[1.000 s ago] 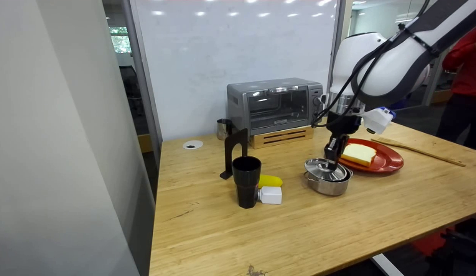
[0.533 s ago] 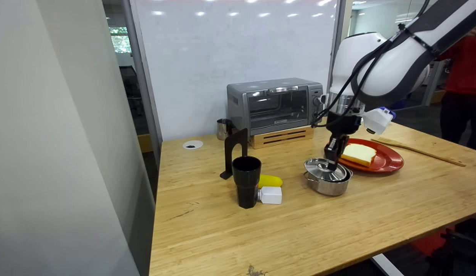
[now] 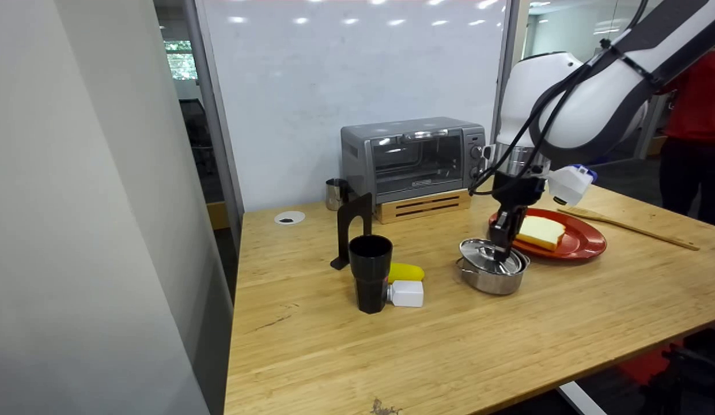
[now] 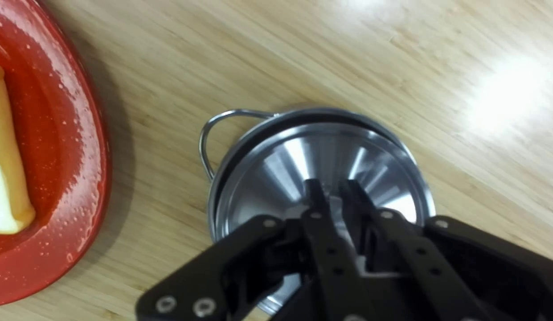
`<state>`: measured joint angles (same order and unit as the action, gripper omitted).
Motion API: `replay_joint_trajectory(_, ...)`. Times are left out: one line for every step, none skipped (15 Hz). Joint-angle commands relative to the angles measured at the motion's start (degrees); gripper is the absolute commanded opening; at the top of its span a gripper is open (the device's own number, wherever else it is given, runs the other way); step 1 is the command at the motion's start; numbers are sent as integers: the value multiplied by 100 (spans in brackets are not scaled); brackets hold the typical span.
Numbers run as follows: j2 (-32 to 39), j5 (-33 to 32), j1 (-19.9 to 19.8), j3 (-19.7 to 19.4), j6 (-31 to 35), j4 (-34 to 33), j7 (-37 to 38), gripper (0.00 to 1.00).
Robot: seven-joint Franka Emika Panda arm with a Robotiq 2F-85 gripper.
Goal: Close the toaster oven
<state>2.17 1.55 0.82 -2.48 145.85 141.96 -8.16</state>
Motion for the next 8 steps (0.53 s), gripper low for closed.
replay_joint_trajectory(-45,4,-66,75,61,173,22,49)
replay_joint_trajectory(-64,-10,-63,77,65,194,29,57)
replay_joint_trajectory(-75,-9,-60,80,63,214,29,63)
replay_joint_trajectory(-93,-23,-55,83,60,235,49,71)
replay_joint_trajectory(-115,-31,-51,88,57,262,48,77)
replay_joint_trajectory(-141,-67,-45,91,55,290,80,84)
replay_joint_trajectory(-155,-89,-42,95,53,313,96,91)
replay_joint_trajectory(-175,-108,-40,102,36,331,117,98)
